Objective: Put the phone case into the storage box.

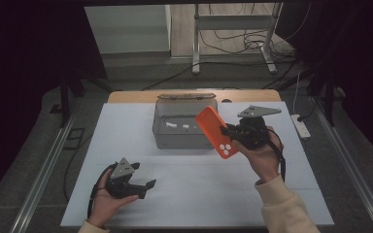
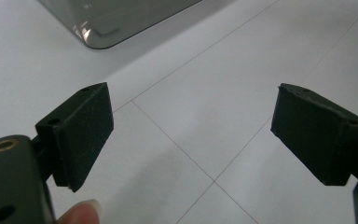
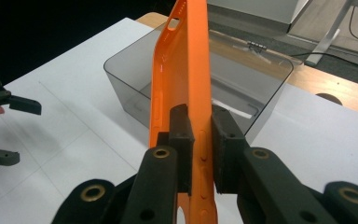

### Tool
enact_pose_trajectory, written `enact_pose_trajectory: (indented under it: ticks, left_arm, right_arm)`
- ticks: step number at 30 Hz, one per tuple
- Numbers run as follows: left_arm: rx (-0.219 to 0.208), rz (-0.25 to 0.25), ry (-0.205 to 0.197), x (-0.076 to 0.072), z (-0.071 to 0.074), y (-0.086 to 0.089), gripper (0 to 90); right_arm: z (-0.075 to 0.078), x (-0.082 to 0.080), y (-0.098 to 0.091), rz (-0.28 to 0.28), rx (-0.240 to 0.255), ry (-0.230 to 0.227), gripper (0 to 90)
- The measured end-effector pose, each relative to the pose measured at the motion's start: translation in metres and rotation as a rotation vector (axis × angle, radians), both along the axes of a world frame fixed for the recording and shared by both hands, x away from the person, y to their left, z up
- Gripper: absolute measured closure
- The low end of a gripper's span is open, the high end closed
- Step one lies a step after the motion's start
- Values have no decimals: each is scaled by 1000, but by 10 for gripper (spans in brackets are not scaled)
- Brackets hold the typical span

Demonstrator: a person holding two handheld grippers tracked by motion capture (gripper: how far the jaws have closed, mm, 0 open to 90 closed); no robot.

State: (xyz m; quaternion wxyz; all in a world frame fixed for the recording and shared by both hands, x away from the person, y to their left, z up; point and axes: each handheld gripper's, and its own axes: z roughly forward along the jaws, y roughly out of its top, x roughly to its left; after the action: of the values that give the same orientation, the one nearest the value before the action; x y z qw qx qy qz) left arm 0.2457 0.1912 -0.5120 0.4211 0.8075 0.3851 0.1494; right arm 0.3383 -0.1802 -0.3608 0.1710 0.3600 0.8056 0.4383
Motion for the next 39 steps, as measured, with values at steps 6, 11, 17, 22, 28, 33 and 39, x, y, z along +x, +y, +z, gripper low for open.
enact_pose_trajectory:
  ticks: [6,11,17,22,28,33,39]
  left_arm:
    - [0,0,0,0,0,0,126]
    - [-1,1,0,0,0,0,126]
    - [-2,1,1,0,0,0,126]
    - [-3,0,0,0,0,0,126]
    - [-3,0,1,0,0,0,126]
    - [-1,-1,2,0,0,0,126]
    - [-3,0,1,0,0,0,126]
  right_arm:
    - [3,5,4,-16,-1,-4,803]
    - [7,9,8,-21,-10,-9,803]
    - [9,15,11,-35,-17,-9,803]
    - [12,20,12,-56,-12,-12,803]
    - [14,26,15,-69,-21,-11,803]
    - [15,31,17,-80,-18,-6,803]
    - [16,37,22,-88,-16,1,803]
